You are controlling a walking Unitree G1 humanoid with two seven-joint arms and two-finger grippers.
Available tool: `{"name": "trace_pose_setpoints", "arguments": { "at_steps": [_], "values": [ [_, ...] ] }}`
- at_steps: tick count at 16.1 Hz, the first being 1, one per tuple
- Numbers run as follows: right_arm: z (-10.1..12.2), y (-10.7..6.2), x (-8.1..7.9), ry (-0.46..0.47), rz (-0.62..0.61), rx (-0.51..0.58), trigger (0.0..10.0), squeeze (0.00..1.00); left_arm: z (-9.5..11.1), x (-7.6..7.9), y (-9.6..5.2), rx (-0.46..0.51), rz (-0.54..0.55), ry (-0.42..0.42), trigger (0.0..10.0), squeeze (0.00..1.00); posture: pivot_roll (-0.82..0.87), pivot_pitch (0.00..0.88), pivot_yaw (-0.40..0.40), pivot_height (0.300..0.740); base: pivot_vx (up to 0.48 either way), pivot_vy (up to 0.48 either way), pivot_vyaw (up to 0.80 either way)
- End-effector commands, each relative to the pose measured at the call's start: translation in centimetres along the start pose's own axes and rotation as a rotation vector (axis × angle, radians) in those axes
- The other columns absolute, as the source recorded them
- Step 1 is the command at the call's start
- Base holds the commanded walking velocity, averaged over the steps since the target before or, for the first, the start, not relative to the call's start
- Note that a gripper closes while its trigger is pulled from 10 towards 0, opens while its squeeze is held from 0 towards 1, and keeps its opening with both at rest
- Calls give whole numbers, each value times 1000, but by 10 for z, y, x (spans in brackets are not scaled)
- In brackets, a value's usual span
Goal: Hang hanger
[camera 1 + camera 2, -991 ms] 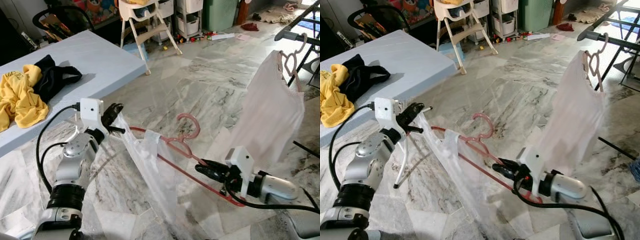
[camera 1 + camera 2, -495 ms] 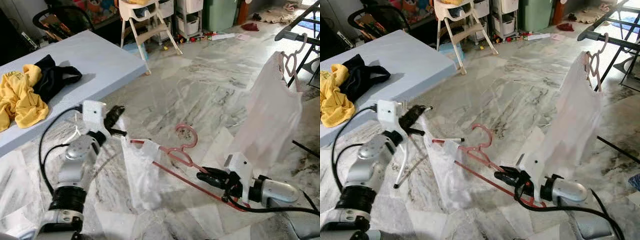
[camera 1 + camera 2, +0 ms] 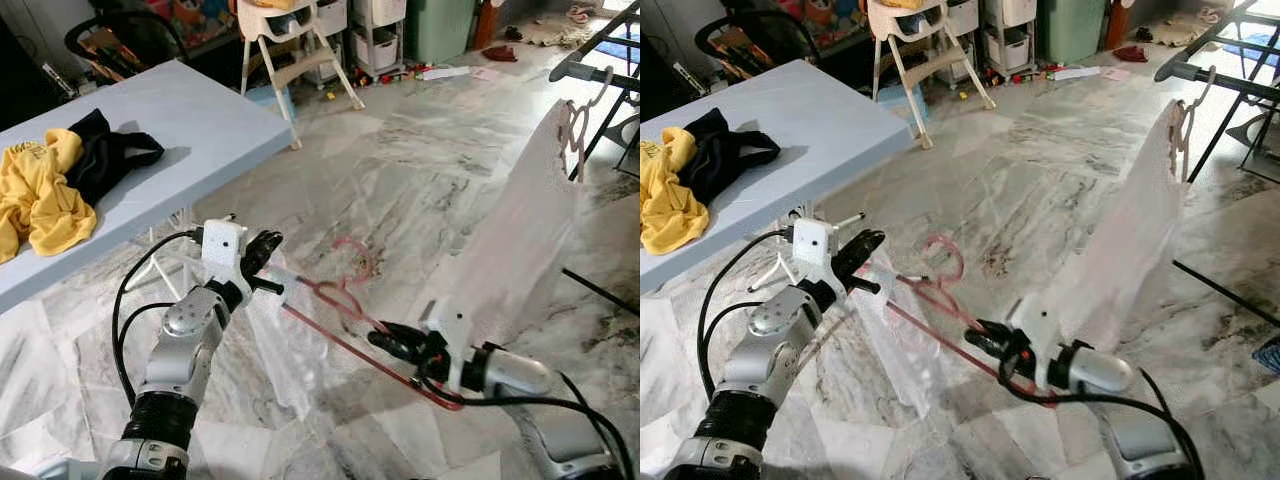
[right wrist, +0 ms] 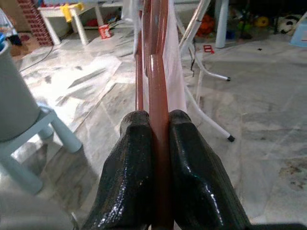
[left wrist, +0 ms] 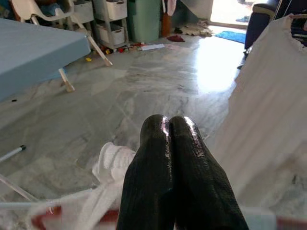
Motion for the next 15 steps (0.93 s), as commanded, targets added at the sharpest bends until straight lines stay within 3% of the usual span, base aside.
{"name": "trace_pose_setpoints", "arguments": {
  "at_steps": [1, 3, 8, 10, 12, 15],
  "values": [
    [8, 7, 2, -15, -31, 42, 10000, 0, -1, -3, -4, -3, 14, 21, 0, 0, -147, 72, 146, 740, 0, 0, 0],
    [9, 9, -2, -13, -35, 48, 10000, 0, -1, -6, -4, -8, 32, 64, 0, 0, -147, 72, 146, 740, 0, 0, 0],
    [-4, -16, -5, 6, -9, 3, 10000, 0, 24, -58, -9, 29, 232, 163, 0, 0, -155, 76, 151, 740, 0, 0, 0],
    [-9, -23, 4, -1, -45, -19, 10000, 0, 26, -57, -9, 36, 229, 176, 0, 0, -157, 76, 152, 740, 0, 0, 0],
    [-8, -21, 12, -13, -87, -17, 10000, 0, 23, -47, -7, 34, 195, 173, 0, 0, -153, 80, 153, 740, 0, 0, 0],
    [0, -6, 6, -6, -71, 16, 10000, 0, 14, -35, -4, 25, 159, 152, 0, 0, -147, 80, 151, 740, 0, 0, 0]
  ]
}}
Point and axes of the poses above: a point about 5 cm out from each wrist's last joint towards the gripper, its own y axis pointing out of the wrist towards the gripper, its own z axis along the axis of the wrist's last joint, x = y × z, the point moved 6 cm from there along y, pointing out of the wrist towards the gripper, and after that the axes turned 14 degrees about -y, right-handed, at the moved point
